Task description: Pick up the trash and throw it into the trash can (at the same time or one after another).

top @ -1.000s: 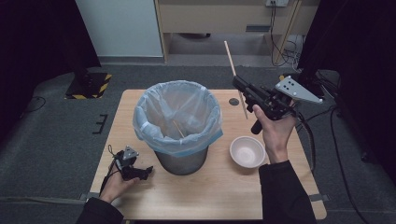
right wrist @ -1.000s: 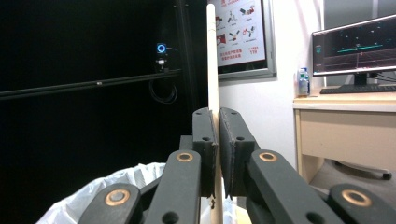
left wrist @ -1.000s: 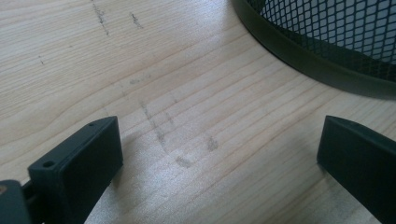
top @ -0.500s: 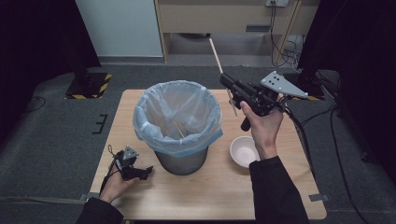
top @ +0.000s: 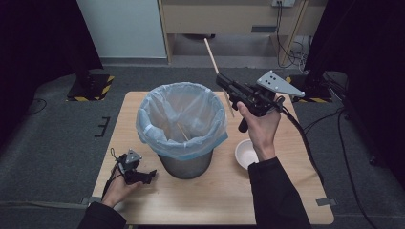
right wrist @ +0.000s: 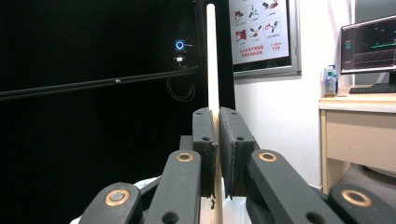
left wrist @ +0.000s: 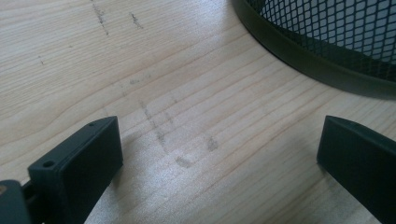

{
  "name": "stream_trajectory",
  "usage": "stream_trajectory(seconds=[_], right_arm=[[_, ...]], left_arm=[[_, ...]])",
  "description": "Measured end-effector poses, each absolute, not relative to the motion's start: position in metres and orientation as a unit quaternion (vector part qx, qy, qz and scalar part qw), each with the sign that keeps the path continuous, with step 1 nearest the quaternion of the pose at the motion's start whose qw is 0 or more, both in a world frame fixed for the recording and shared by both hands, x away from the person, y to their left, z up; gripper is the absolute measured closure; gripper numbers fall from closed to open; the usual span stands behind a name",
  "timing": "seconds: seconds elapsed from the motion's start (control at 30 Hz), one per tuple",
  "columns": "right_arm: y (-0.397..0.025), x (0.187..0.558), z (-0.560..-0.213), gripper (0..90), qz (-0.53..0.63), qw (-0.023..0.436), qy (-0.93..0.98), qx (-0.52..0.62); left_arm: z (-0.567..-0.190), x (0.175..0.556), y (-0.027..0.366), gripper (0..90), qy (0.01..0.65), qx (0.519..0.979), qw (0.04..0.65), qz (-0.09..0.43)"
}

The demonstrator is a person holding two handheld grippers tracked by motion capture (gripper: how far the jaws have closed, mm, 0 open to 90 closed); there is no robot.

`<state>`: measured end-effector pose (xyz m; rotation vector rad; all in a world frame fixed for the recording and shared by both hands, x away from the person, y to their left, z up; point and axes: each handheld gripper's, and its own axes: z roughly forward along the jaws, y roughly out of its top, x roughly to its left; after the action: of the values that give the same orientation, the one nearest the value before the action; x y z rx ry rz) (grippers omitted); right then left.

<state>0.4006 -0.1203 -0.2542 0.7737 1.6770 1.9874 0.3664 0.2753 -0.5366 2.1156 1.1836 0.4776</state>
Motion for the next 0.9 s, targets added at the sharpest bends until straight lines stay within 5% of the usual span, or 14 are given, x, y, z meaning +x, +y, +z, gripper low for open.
stream_trajectory(seconds=[0.9], right_arm=[[-0.078, 0.407, -0.254, 85.7, 0.702, 0.200, 0.632, 0.260]], left_arm=[[-0.537, 0.366, 0.275, 0.0, 0.453, 0.808, 0.329, 0.182]])
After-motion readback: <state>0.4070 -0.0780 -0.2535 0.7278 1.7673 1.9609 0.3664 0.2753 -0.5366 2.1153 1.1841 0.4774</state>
